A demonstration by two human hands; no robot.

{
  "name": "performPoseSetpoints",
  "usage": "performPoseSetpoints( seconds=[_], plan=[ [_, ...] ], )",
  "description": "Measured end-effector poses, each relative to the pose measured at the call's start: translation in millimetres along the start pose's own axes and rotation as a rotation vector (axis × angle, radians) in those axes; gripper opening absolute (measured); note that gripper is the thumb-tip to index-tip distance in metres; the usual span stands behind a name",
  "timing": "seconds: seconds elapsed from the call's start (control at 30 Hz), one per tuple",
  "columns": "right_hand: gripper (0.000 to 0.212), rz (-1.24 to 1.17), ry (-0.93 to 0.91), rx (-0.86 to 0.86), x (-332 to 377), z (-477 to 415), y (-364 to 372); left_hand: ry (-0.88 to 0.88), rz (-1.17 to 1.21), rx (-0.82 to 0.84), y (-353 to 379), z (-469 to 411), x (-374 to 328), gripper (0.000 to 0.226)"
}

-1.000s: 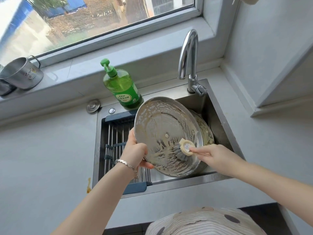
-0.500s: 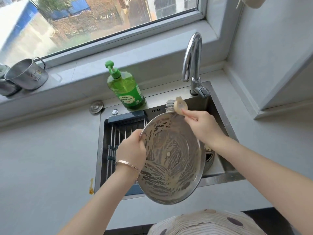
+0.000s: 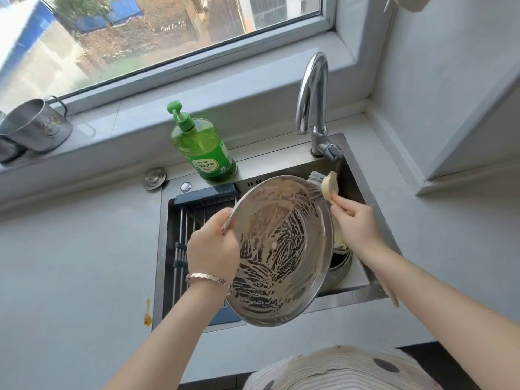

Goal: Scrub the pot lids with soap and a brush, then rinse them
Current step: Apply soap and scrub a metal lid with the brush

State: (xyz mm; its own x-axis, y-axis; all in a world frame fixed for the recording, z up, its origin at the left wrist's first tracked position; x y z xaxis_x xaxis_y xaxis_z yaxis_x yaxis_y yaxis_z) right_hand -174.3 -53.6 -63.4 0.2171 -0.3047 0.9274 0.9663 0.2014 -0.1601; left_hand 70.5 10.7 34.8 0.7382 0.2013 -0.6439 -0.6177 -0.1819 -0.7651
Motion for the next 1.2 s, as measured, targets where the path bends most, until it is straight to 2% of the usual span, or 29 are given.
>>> performPoseSetpoints(
  seconds=[0.13, 0.27, 0.4, 0.47, 0.57, 0.63, 0.73, 0.87, 1.0, 1.13, 1.17, 1.2],
  plan=[
    [0.036, -0.102, 0.088, -0.068, -27, 1, -6, -0.066, 0.208, -0.137, -6, 4, 2, 0.027],
    [0.037, -0.150, 0.183, -0.088, -53, 5, 0, -0.103, 0.296, -0.274, -11, 7, 3, 0.022],
    [0.037, -0.295, 0.397, 0.022, -77, 18, 24, -0.236, 0.307, -0.376, -14, 10, 21, 0.013],
    [0.037, -0.382, 0.450, 0.011, -82, 24, 24, -0.307, 0.323, -0.390, -13, 11, 34, 0.014],
    [0.044, -0.403, 0.407, -0.047, -77, 20, 11, -0.471, 0.396, -0.347, -1, 16, 56, 0.016],
    [0.050, -0.407, 0.394, 0.019, -71, 16, 18, -0.545, 0.465, -0.281, 13, 22, 64, 0.011],
    [0.040, -0.308, 0.349, 0.050, -62, 12, 19, -0.561, 0.574, -0.157, 33, 28, 64, 0.007],
    [0.028, -0.163, 0.282, 0.102, -50, 3, -1, -0.509, 0.542, 0.152, 38, 16, 67, 0.020],
    [0.020, 0.069, 0.115, 0.285, -13, -10, -9, -0.382, 0.306, 0.345, 18, -17, 48, 0.033],
    [0.043, 0.241, 0.007, 0.611, 22, -12, 21, -0.198, 0.021, 0.693, 38, -37, 10, 0.012],
    [0.048, 0.291, 0.012, 0.653, 24, -12, 29, -0.159, -0.066, 0.771, 48, -34, 5, 0.008],
    [0.051, 0.340, 0.018, 0.669, 26, -13, 35, -0.126, -0.134, 0.821, 57, -31, 2, 0.013]
  ],
)
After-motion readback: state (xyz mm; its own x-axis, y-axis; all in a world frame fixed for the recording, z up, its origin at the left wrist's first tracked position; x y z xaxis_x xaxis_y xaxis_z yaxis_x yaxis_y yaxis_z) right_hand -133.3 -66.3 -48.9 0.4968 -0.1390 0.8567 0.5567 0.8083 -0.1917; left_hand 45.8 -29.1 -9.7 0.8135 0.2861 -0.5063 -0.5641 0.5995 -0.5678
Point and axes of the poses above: each hand's wrist, its own z-axis away from the middle knuckle, its own y-axis out of the palm, x = y × z, the point moved 9 cm from there along -z, towards the middle knuckle, and after that the axes turned 12 degrees about x, right-handed, at the moved point
